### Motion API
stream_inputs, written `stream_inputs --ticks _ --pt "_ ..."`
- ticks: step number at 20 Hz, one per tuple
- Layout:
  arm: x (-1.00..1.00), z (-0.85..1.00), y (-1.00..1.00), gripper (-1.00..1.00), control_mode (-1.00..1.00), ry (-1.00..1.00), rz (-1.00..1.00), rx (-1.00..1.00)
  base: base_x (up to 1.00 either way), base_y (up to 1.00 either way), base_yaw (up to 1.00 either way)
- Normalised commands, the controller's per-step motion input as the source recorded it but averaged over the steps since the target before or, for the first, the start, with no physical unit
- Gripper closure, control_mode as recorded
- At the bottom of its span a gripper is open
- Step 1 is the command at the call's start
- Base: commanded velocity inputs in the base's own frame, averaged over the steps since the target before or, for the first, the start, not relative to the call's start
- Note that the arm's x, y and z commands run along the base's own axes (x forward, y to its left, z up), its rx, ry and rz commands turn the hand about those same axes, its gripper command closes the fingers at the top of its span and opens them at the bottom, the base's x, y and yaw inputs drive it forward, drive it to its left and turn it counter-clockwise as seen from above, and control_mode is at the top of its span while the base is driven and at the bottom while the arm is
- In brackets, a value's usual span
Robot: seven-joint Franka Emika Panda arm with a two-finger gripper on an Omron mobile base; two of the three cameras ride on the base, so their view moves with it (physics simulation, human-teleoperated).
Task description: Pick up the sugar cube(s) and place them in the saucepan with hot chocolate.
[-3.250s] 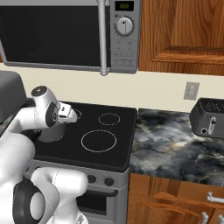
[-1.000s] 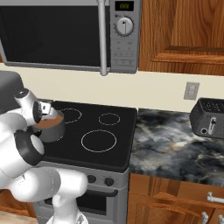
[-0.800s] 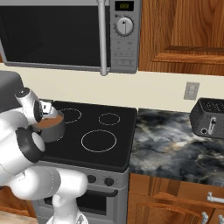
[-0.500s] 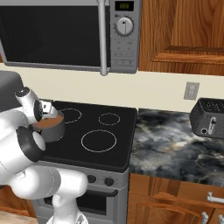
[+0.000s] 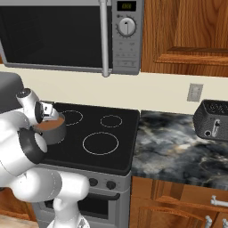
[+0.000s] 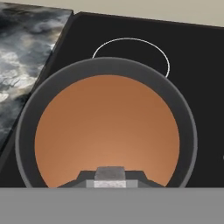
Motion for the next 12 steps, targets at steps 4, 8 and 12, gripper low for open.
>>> stream_inputs --ticks 4,8,12 --pt "0.00 0.00 0.00 1.00 -1.00 0.02 0.00 0.00 0.00 0.00 0.00" --pt "0.09 0.02 0.00 1.00 -1.00 0.00 0.00 0.00 0.00 0.00 0.00" --pt "0.22 0.17 0.00 1.00 -1.00 0.07 0.00 0.00 0.00 0.00 0.00"
